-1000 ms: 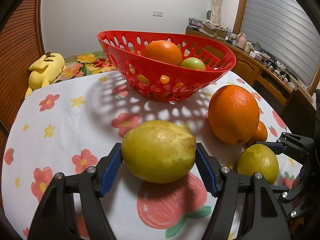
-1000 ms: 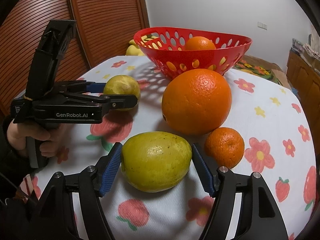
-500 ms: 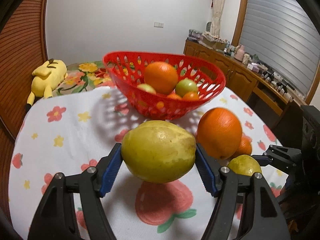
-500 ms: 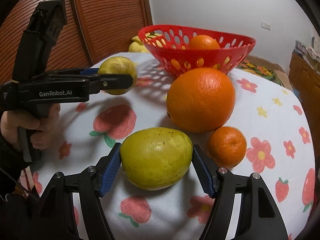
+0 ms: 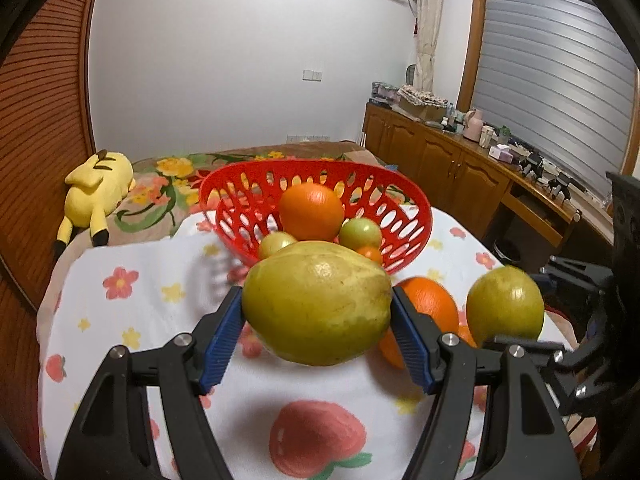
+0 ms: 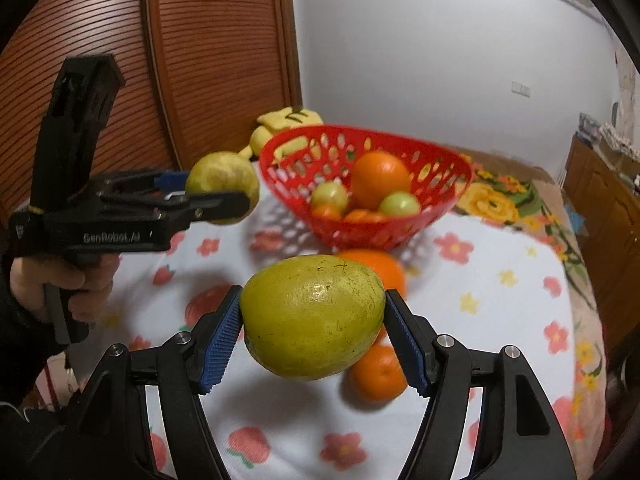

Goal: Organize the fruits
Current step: 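Lift and carry both pears over the red basket with both tools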

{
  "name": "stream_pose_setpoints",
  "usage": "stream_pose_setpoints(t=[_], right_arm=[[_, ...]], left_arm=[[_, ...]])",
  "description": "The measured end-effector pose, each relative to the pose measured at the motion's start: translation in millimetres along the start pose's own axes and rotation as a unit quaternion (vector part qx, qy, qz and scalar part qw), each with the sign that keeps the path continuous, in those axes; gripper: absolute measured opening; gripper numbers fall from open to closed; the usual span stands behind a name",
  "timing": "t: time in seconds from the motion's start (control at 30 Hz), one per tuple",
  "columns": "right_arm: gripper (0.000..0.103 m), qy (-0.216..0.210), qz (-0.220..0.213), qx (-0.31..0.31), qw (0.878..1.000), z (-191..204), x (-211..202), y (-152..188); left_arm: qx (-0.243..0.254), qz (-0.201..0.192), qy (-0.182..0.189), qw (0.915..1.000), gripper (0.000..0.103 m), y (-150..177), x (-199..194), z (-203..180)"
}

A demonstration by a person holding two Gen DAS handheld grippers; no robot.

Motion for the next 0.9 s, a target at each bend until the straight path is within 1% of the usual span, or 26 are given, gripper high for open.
stream_pose_setpoints(t=[0.13,0.27,0.53,0.9], right_arm=[[0.071,0.001,-0.006,0.004,1.000,-12.6,-0.6,-18.1],[0.071,0.012,-0.009,0.002,1.000,-25.4,3.1,-33.2],[0.071,0.008,-0.004,0.003,1.000,-49.8,25.6,-59.4],[0.071,0.006,0.019,-0.010,1.000,-66.0,62.5,-69.8]], left_arm=[[0.003,-0.004,0.005,1.0000,0.071,-11.3,5.6,-1.8],[0.010,-0.002,0.004,0.9999,0.071,-20.9,15.5,-3.0],[0.011,0.009,0.000,0.9999,0.071,-37.9,42.1,5.5],[0.013,0.032,-0.007,0.9994,0.071,-41.8,71.9,14.2]])
Point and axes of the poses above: each gripper's, at about its wrist camera, not at the fingertips, and x roughly the way its jaws point, z to its left, y to its underside, the point moved 7 cm from there along x, roughly the way its jaws point, and after that the axes turned 3 degrees about x, right-handed, at the moved point
